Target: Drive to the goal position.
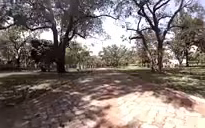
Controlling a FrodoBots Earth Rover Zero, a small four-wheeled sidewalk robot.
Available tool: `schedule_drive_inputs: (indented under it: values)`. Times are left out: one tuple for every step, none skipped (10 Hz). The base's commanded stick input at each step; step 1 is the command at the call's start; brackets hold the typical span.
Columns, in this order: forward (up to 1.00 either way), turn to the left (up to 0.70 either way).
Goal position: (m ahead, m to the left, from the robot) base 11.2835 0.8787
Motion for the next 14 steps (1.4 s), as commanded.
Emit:
schedule_drive_inputs:
  values:
    - [0.70,0.00]
    - [0.70,0.00]
    - [0.70,0.00]
    - [0.70,0.00]
    - [0.70,0.00]
    - [0.70,0.00]
    - [0.70,0.00]
    - [0.70,0.00]
    - [0.70,0.00]
    - [0.70,0.00]
    - [0.70,0.00]
    - [0.70,0.00]
    - [0.70,0.00]
    - [0.70,0.00]
